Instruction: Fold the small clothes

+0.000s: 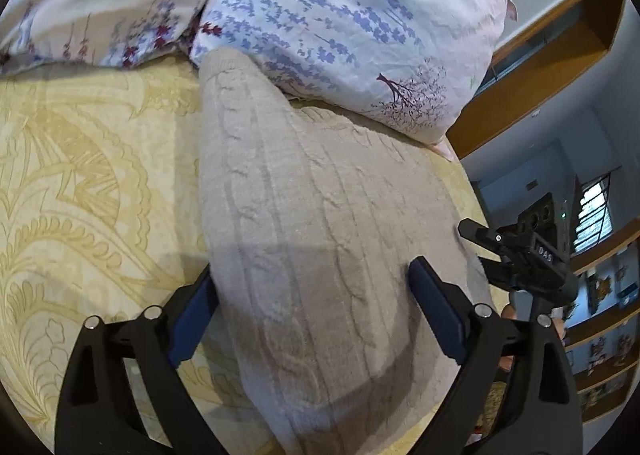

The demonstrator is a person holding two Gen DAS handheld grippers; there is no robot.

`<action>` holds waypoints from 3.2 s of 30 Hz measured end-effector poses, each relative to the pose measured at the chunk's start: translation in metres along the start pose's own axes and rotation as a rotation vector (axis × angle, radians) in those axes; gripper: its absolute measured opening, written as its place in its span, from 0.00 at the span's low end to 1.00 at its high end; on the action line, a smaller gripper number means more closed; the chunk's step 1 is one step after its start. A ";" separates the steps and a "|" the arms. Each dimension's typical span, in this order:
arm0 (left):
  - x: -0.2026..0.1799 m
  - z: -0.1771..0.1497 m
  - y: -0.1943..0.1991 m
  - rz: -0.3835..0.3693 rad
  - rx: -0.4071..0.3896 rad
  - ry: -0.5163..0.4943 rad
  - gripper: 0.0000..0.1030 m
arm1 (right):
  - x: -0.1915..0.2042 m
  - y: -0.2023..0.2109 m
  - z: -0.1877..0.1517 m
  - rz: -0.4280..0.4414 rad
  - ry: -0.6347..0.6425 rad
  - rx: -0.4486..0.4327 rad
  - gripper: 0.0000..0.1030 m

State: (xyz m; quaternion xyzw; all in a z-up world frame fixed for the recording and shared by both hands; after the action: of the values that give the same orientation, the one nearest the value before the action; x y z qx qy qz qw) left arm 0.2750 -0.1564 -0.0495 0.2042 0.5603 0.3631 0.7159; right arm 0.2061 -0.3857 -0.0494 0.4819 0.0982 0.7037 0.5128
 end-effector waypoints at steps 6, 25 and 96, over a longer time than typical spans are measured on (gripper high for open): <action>-0.006 0.000 -0.004 0.021 -0.011 -0.034 0.93 | 0.010 -0.008 -0.002 0.045 0.024 0.016 0.66; -0.006 -0.014 0.040 -0.082 -0.051 -0.042 0.38 | 0.049 0.003 -0.024 0.220 -0.011 -0.016 0.32; 0.117 -0.108 0.181 0.455 -0.405 -0.057 0.98 | 0.176 -0.006 -0.084 -0.391 0.529 -0.245 0.99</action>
State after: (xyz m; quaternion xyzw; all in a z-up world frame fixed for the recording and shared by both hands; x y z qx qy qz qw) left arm 0.1323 0.0368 -0.0308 0.1878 0.3963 0.6125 0.6576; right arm 0.1428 -0.2097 0.0053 0.1897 0.2329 0.6991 0.6489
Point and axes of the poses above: each gripper's, at about its wrist camera, not at the fingertips, and y roughly against the way its jaws point, x to its left, z to its top, the point moved 7 cm from there along -y, roughly the way its jaws point, and after that the axes turned 15 degrees about y, right-handed, at the moved point
